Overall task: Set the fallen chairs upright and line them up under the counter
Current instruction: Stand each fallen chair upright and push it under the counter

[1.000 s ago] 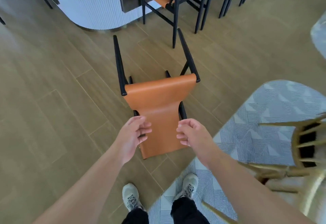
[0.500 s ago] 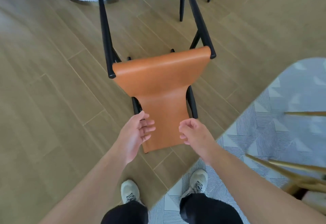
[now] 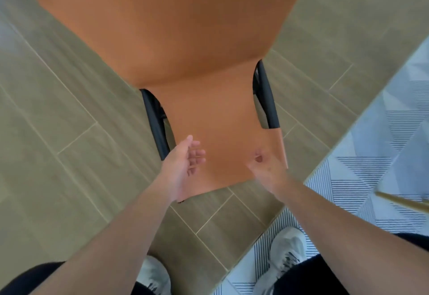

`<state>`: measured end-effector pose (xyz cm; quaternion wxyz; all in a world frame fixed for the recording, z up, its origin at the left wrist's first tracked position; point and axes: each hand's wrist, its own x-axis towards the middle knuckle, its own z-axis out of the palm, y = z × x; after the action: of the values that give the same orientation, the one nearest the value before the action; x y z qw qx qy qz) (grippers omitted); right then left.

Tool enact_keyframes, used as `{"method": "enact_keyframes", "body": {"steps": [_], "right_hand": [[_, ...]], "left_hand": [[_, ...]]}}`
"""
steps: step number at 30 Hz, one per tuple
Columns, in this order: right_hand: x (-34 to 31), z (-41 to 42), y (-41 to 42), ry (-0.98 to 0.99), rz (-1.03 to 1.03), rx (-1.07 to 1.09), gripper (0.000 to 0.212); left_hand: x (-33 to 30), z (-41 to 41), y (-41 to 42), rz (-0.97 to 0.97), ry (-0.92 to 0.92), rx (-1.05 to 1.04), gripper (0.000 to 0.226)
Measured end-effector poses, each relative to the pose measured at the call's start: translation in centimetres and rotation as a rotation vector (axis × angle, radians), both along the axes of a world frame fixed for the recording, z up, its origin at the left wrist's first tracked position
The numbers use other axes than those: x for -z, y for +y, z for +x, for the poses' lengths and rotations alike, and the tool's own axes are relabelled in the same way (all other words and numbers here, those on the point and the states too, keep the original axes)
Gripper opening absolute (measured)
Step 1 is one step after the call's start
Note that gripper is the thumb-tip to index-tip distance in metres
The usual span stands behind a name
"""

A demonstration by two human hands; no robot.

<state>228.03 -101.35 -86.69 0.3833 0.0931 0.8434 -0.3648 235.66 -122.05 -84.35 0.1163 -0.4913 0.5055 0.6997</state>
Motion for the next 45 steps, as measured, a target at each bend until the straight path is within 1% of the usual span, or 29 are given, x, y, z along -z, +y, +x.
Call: {"method": "enact_keyframes", "body": {"steps": [2, 4, 7, 10, 12, 13, 15, 17, 18, 20, 21, 23, 24, 26, 29, 33, 37, 41, 45], "right_hand": [[4.3, -0.1, 0.5, 0.018, 0.091, -0.144, 0.043], [7.8, -0.4, 1.0, 0.024, 0.173, -0.277, 0.049], [11.7, -0.3, 1.5, 0.051, 0.238, -0.395, 0.05], [14.0, 0.4, 1.8, 0.136, 0.317, -0.616, 0.049], [14.7, 0.8, 1.8, 0.211, 0.344, -0.77, 0.046], [15.0, 0.9, 1.8, 0.253, 0.351, -0.839, 0.046], [15.6, 1.0, 1.7, 0.34, 0.376, -0.961, 0.048], [16.4, 0.9, 1.8, 0.438, 0.433, -1.08, 0.057], [16.9, 0.8, 2.0, 0.465, 0.472, -1.135, 0.064], [17.9, 0.5, 2.4, 0.483, 0.544, -1.225, 0.082], [18.4, 0.4, 2.5, 0.503, 0.575, -1.26, 0.088], [19.2, 0.3, 2.9, 0.578, 0.616, -1.306, 0.09], [19.5, 0.3, 3.0, 0.612, 0.63, -1.319, 0.09], [20.0, 0.3, 3.5, 0.656, 0.663, -1.337, 0.092], [20.6, 0.2, 4.1, 0.707, 0.679, -1.349, 0.092], [21.1, -0.4, 4.2, 0.731, 0.654, -1.323, 0.092], [21.4, -0.3, 4.0, 0.709, 0.65, -1.311, 0.092], [21.9, 0.0, 3.6, 0.689, 0.615, -1.29, 0.093], [21.4, 0.1, 3.6, 0.666, 0.648, -1.322, 0.087]], "left_hand": [[3.7, 0.1, 0.0, -0.011, -0.017, 0.02, 0.038], [6.9, -0.2, 0.6, -0.007, -0.044, 0.064, 0.037], [10.8, -0.8, 1.5, -0.058, -0.063, 0.175, 0.034], [14.1, -0.8, 2.4, -0.193, -0.041, 0.335, 0.031], [16.1, -0.3, 2.6, -0.333, -0.05, 0.51, 0.033], [17.1, 0.0, 2.6, -0.434, -0.056, 0.633, 0.038], [19.0, 0.9, 2.8, -0.712, -0.039, 0.892, 0.051], [20.4, 1.9, 3.2, -0.975, 0.028, 1.071, 0.06], [21.0, 2.3, 3.5, -1.069, 0.046, 1.147, 0.066], [22.0, 3.1, 4.2, -1.19, 0.03, 1.306, 0.081], [22.5, 3.5, 4.3, -1.237, 0.012, 1.396, 0.09], [23.4, 4.3, 4.4, -1.334, -0.03, 1.561, 0.106], [23.7, 4.7, 4.3, -1.38, -0.048, 1.607, 0.113], [24.2, 4.9, 4.1, -1.447, -0.061, 1.641, 0.121], [24.7, 5.0, 3.8, -1.476, -0.073, 1.654, 0.125], [25.0, 5.2, 4.2, -1.449, -0.115, 1.651, 0.128], [25.4, 5.2, 4.8, -1.427, -0.171, 1.627, 0.134], [25.3, 4.8, 4.8, -1.401, -0.172, 1.64, 0.135], [25.1, 4.5, 5.0, -1.373, -0.178, 1.651, 0.137]]}}
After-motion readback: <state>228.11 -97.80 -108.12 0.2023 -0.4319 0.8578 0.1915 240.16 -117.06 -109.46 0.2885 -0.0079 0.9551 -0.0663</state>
